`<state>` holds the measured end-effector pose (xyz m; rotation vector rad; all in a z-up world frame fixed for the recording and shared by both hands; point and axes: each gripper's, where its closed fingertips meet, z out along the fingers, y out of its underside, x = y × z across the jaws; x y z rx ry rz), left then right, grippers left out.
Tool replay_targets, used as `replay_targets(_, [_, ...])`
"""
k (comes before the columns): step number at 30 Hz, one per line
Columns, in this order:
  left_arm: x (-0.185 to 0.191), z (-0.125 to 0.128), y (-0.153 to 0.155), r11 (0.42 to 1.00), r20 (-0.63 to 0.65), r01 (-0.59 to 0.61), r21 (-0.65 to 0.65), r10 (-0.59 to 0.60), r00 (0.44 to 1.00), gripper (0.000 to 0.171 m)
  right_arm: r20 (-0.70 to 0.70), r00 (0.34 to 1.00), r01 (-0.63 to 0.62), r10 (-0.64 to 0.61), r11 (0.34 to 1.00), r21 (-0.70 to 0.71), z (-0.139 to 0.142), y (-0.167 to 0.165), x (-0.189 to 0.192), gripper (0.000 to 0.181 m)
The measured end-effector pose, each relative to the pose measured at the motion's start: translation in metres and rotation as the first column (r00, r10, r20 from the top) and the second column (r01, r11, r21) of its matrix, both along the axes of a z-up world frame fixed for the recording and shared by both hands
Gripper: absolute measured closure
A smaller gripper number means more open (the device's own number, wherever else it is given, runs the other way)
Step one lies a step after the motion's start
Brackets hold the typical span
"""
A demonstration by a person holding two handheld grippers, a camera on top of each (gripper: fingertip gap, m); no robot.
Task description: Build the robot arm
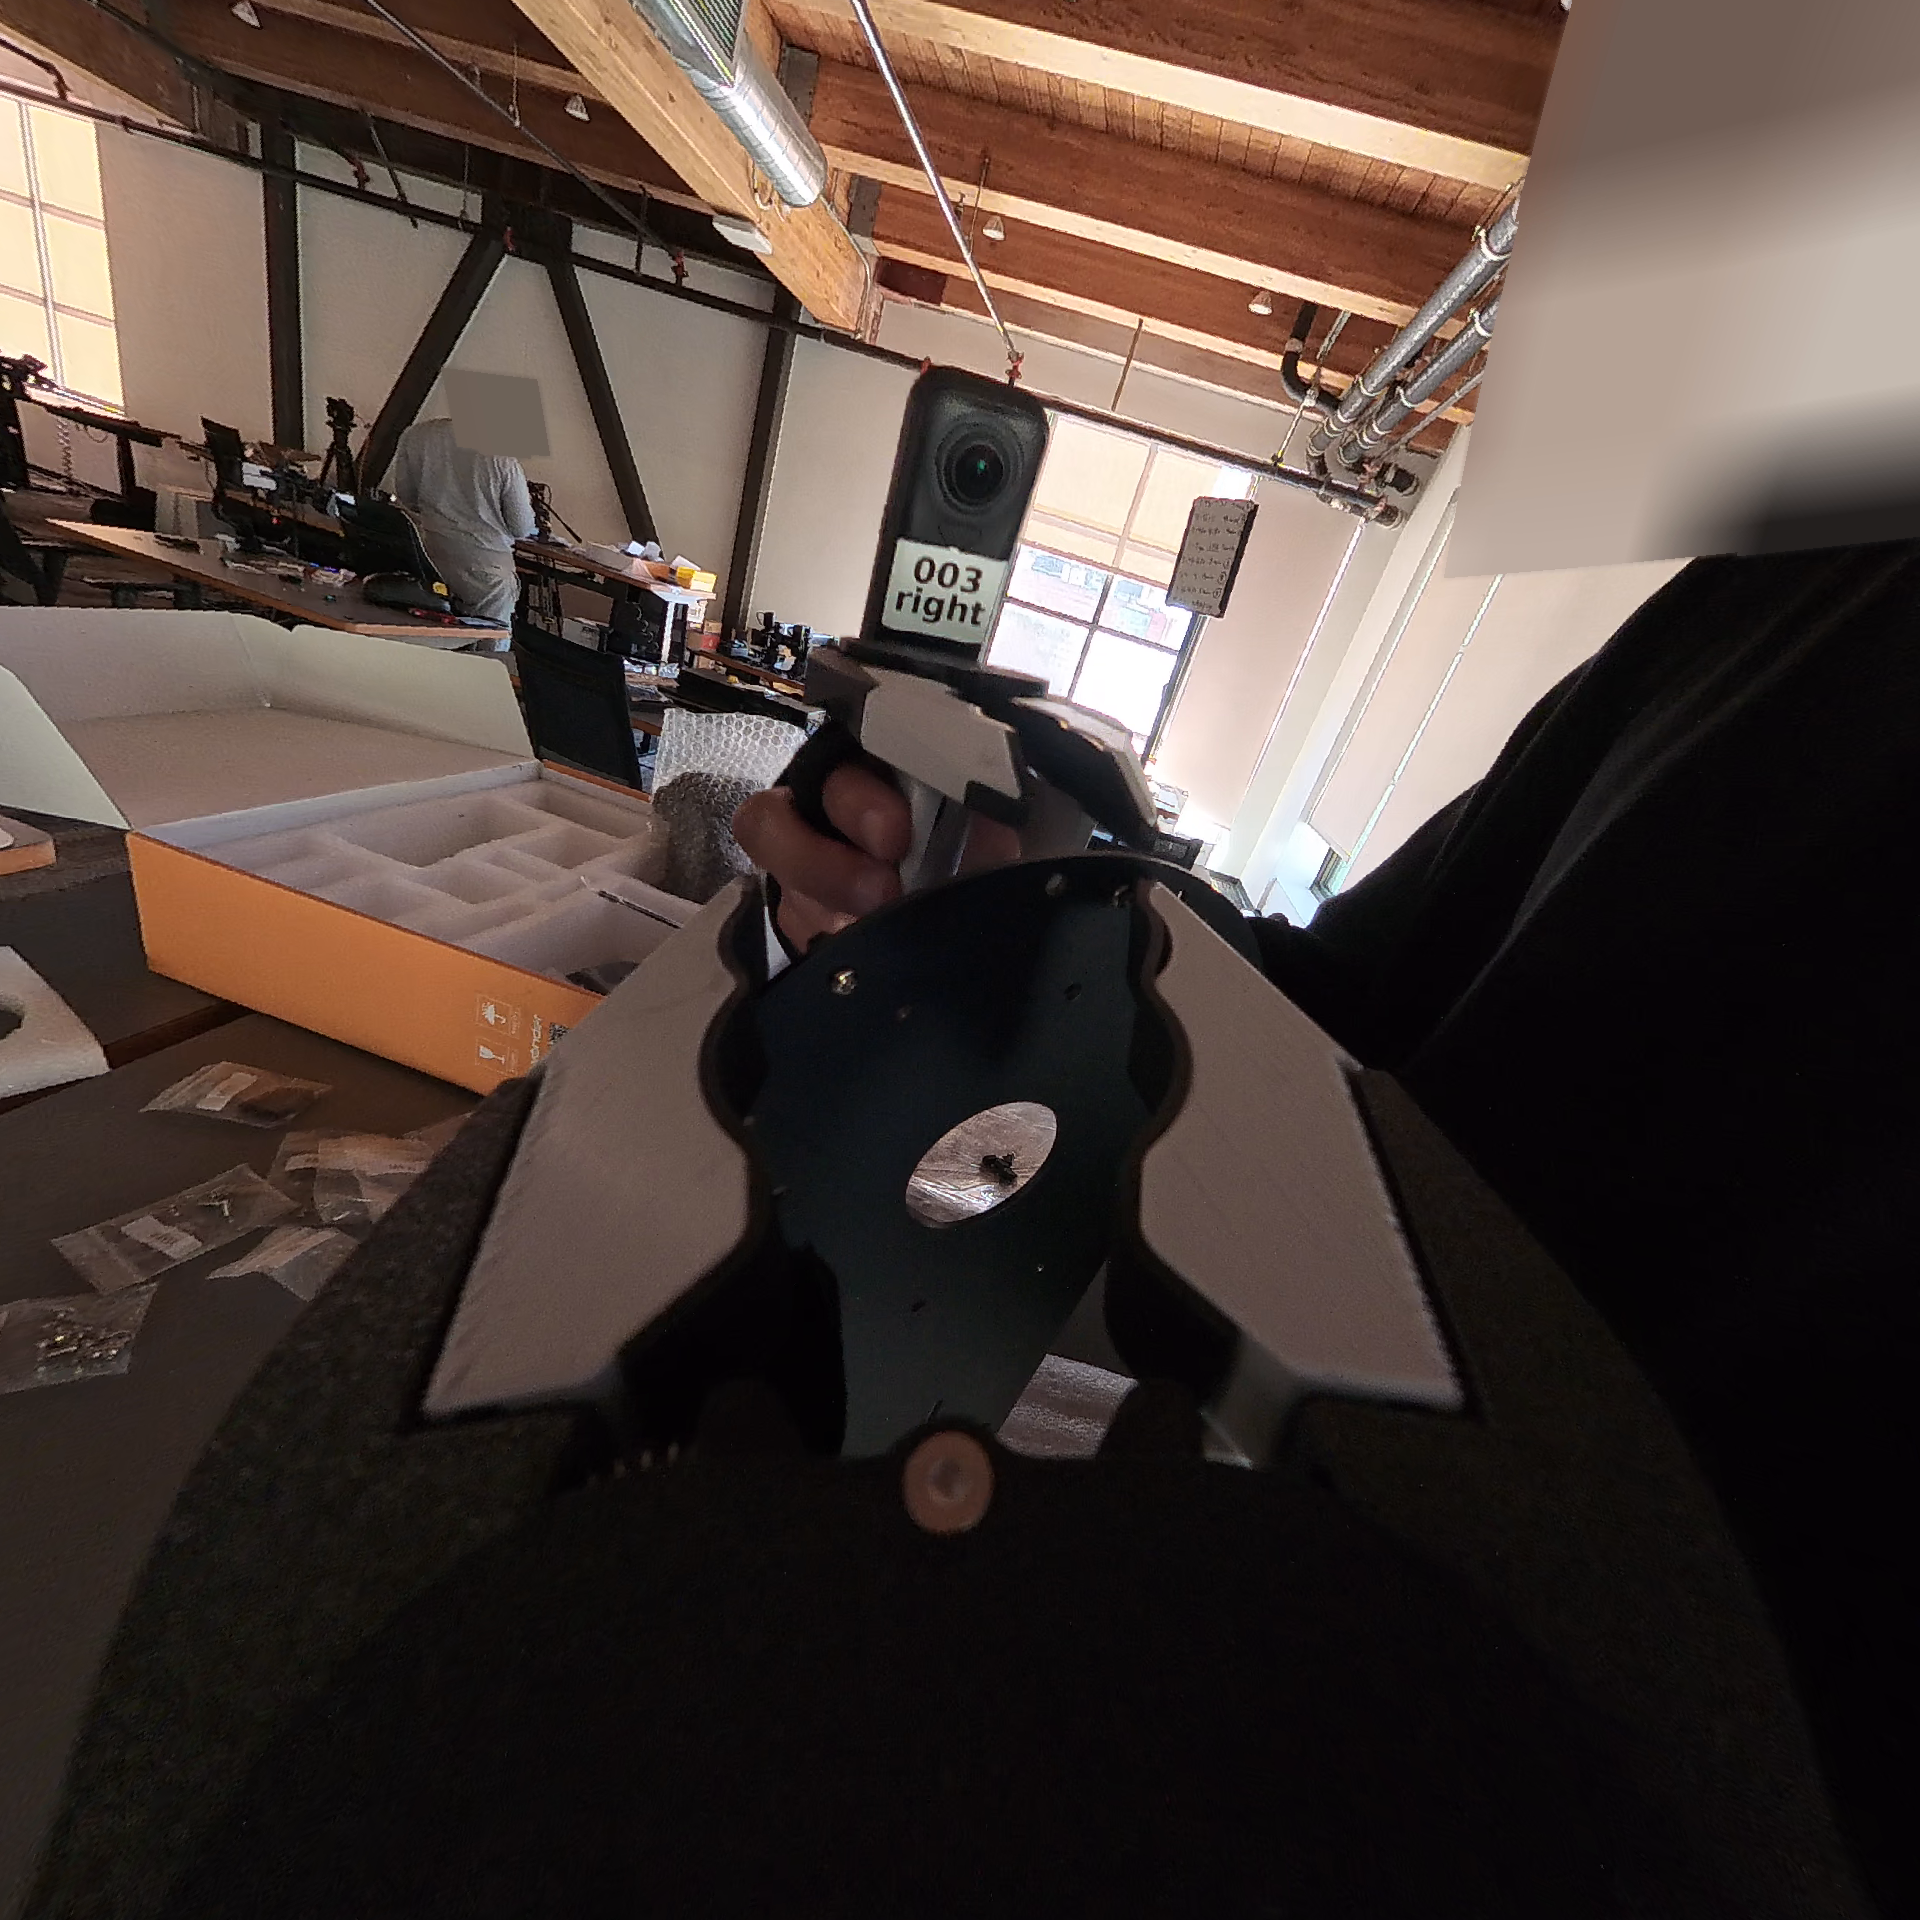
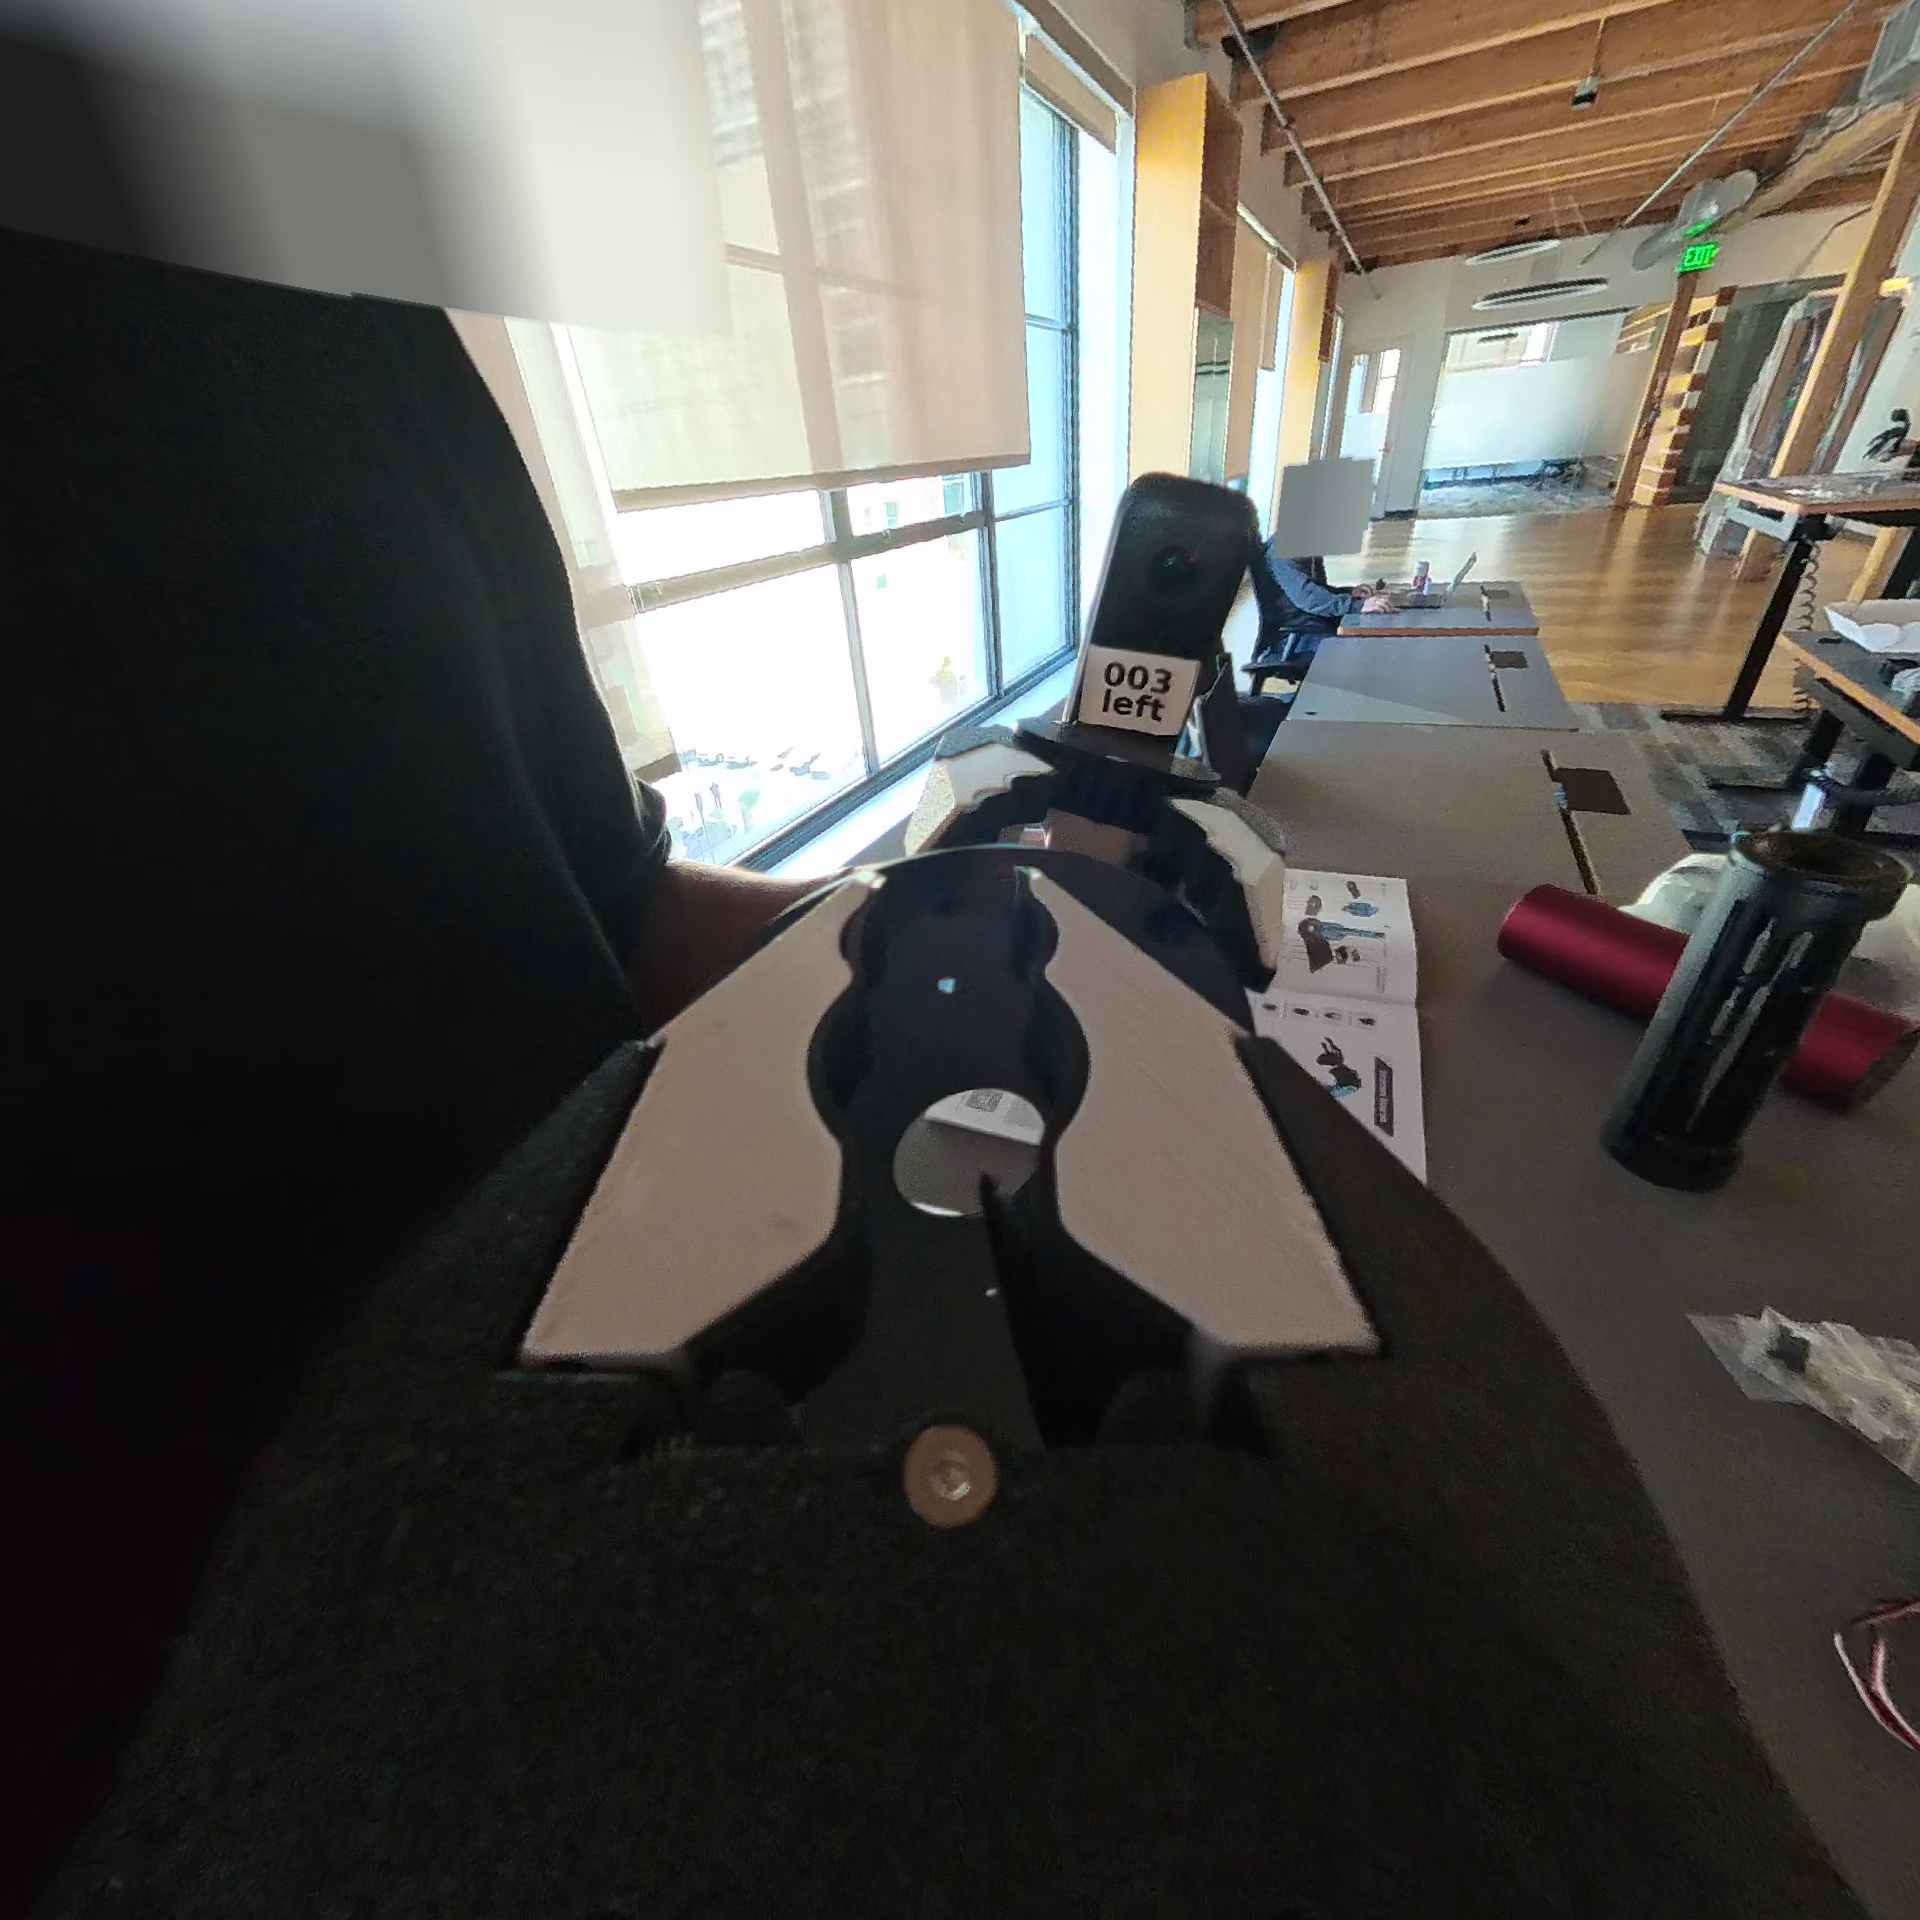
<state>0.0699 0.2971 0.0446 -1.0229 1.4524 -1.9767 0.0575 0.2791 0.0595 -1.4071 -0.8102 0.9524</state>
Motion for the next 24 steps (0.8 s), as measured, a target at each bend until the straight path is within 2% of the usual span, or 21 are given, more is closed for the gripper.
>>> replay_targets(2, [0.000,0.000,0.001,1.000,-0.001,0.000,-0.001,0.000,1.000,0.102,-0.007,1.000,-0.016,0.016,1.000,-0.007,0.003,-0.002,0.000,0.159])
replay_targets(4, [0.000,0.000,0.001,1.000,-0.004,0.000,-0.003,0.000,1.000,0.102,0.032,0.999,0.019,-0.020,0.999,0.031,0.005,-0.003,0.001,0.158])
replay_targets(6, [0.001,0.000,0.001,1.000,-0.009,0.002,-0.007,-0.002,1.000,0.102,0.159,0.982,0.086,-0.104,0.990,0.116,0.006,-0.007,0.002,0.156])
replay_targets(7, [0.002,0.000,0.001,1.000,-0.012,0.004,-0.007,-0.004,1.000,0.102,0.252,0.963,0.069,-0.096,0.991,0.112,0.004,-0.014,0.000,0.153])
replay_targets(8, [0.002,0.000,0.000,1.000,-0.017,0.004,-0.005,-0.004,1.000,0.102,0.362,0.929,0.051,-0.081,0.995,0.090,0.000,-0.019,-0.001,0.150])
replay_targets(10, [0.003,0.000,0.000,1.000,-0.023,0.003,0.001,-0.003,1.000,0.102,0.570,0.815,0.042,-0.106,0.991,0.125,-0.002,-0.023,0.000,0.144])
replay_targets(13, [0.004,0.000,-0.001,1.000,-0.023,0.000,0.001,0.000,1.000,0.102,0.744,0.664,-0.026,-0.074,0.992,0.122,0.000,-0.023,-0.002,0.135])
replay_targets(17, [0.004,0.000,-0.001,1.000,-0.022,-0.006,0.002,0.006,1.000,0.102,0.833,0.547,-0.104,0.080,0.994,-0.027,-0.011,-0.019,-0.001,0.130])
replay_targets(22, [0.004,0.000,0.000,1.000,-0.025,-0.008,0.000,0.008,1.000,0.102,0.842,0.524,-0.168,0.129,0.985,-0.046,-0.006,-0.013,-0.003,0.142])
replay_targets(24, [0.004,0.000,-0.001,1.000,-0.026,-0.009,0.003,0.009,1.000,0.102,0.867,0.477,-0.167,0.141,0.984,-0.069,-0.011,-0.012,-0.002,0.141])
